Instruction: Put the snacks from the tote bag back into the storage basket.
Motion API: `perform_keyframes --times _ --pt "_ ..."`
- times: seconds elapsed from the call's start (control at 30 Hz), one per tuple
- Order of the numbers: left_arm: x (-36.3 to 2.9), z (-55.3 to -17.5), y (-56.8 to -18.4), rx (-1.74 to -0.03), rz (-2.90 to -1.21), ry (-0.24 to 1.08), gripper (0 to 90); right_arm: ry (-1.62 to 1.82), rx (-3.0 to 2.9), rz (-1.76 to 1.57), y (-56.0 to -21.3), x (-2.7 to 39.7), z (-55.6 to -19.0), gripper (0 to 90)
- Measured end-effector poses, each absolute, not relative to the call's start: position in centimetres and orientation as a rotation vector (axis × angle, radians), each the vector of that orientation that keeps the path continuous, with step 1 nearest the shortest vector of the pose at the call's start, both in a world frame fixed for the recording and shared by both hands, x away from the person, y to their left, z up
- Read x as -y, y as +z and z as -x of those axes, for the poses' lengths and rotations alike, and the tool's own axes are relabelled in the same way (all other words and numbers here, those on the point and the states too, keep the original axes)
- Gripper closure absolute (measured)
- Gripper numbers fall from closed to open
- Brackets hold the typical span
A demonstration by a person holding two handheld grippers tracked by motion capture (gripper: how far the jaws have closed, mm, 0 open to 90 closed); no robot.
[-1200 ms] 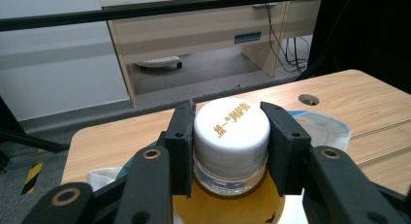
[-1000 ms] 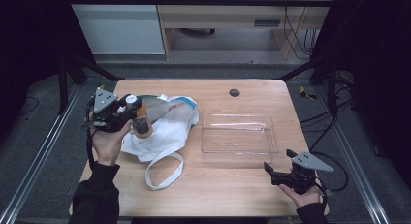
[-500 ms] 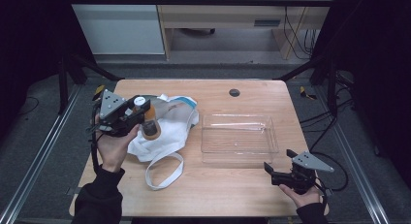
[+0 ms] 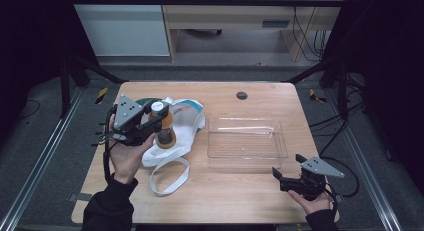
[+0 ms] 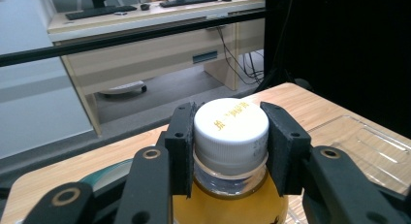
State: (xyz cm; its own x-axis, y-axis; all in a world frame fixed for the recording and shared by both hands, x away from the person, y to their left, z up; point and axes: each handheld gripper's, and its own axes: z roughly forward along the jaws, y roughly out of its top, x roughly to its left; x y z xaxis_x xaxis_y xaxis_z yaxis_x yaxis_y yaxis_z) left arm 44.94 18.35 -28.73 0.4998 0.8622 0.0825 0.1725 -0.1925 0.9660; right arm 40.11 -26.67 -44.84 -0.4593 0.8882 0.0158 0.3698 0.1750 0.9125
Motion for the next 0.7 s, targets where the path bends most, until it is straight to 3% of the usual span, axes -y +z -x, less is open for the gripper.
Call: perform_keyframes --times 0.7 --pt "-13.4 -45.6 -27.7 -0.831 -1.660 0.728 58.9 1.264 -1.921 -1.178 -44.8 26.7 -40.0 5.4"
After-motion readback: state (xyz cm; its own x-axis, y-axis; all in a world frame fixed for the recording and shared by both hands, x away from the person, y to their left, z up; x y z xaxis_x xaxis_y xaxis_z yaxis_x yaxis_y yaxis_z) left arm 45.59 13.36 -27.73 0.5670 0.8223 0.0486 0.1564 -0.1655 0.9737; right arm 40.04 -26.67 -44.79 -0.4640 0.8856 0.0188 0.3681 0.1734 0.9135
